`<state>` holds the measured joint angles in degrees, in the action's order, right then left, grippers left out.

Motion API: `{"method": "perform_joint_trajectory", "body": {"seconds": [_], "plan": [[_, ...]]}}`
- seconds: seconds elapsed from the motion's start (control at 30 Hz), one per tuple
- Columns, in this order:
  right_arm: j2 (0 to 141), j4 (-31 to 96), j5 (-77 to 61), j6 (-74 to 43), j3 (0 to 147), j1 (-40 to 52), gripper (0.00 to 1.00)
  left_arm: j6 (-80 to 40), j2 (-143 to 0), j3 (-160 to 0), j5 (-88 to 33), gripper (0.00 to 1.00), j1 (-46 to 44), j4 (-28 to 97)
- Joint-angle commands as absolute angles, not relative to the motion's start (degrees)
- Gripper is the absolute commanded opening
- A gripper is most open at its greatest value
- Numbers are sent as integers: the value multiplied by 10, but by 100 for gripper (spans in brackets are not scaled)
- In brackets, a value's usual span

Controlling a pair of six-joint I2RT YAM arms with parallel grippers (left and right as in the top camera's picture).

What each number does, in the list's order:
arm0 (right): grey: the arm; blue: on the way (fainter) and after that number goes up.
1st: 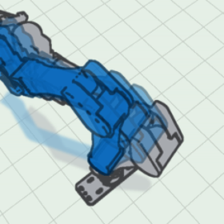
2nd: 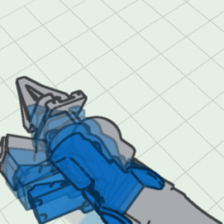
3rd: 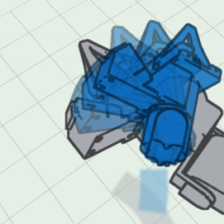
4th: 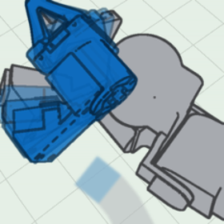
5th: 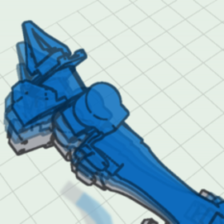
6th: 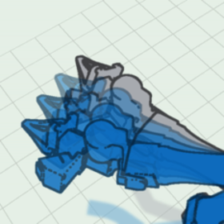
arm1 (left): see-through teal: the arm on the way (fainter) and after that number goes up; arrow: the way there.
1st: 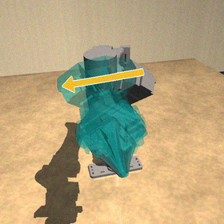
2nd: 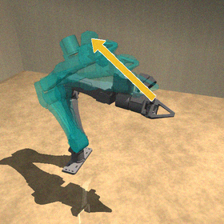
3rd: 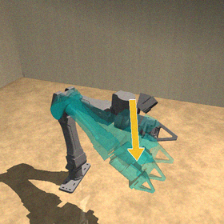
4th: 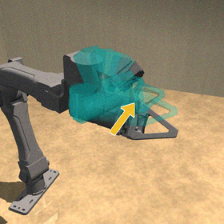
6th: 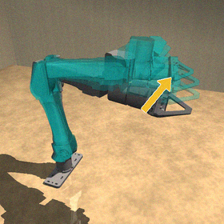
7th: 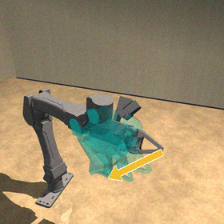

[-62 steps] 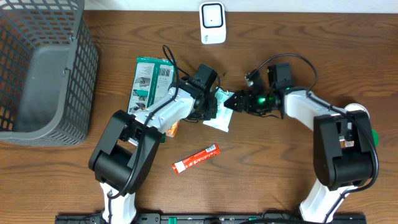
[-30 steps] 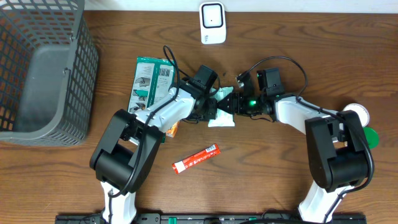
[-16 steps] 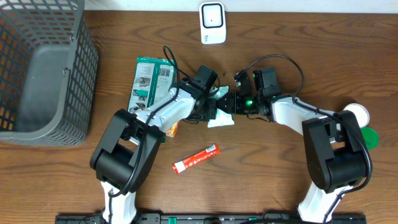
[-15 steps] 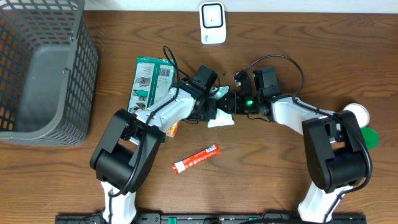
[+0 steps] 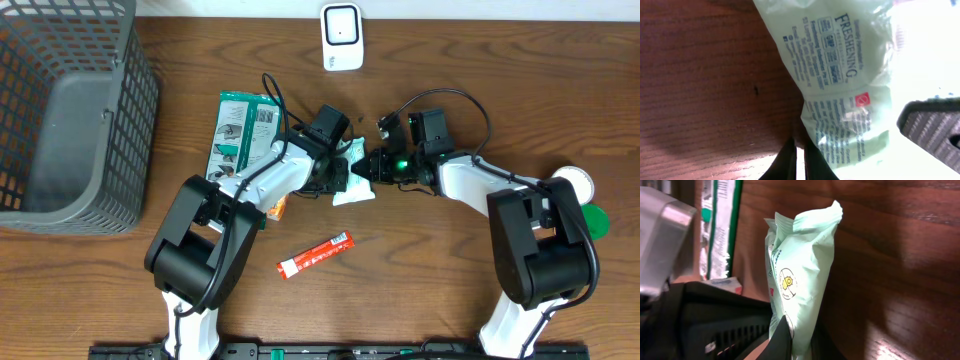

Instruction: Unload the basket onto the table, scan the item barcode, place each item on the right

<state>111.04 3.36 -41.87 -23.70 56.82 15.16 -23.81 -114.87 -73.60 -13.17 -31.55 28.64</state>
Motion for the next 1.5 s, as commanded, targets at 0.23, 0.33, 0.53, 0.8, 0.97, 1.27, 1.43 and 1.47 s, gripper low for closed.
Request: {"method": "perform_joint_trajectory", "body": {"seconds": [0.23, 0.33, 0.53, 0.8, 0.97, 1.27, 1.43, 1.47], "plan": [[1102, 68, -474, -238, 566, 133, 1, -239, -1087, -727, -166, 7, -274, 291], [1102, 93, -421, -281, 566, 133, 1, -239, -1084, -727, -193, 8, -272, 292], [1102, 155, -346, -362, 566, 145, 3, -239, -1084, -727, -206, 7, -281, 299], [1102, 137, -332, -362, 566, 176, 38, -237, -1102, -714, -158, 8, -316, 288], [1102, 137, -330, -362, 566, 177, 40, -237, -1132, -714, -132, 8, -323, 266], [1102, 107, -327, -298, 566, 177, 67, -227, -1139, -714, -130, 8, -321, 252], [1103, 70, -269, -279, 566, 190, 70, -227, -1139, -714, -130, 8, -321, 254], [1103, 68, -269, -277, 566, 194, 70, -227, -1139, -714, -130, 8, -321, 254]]}}
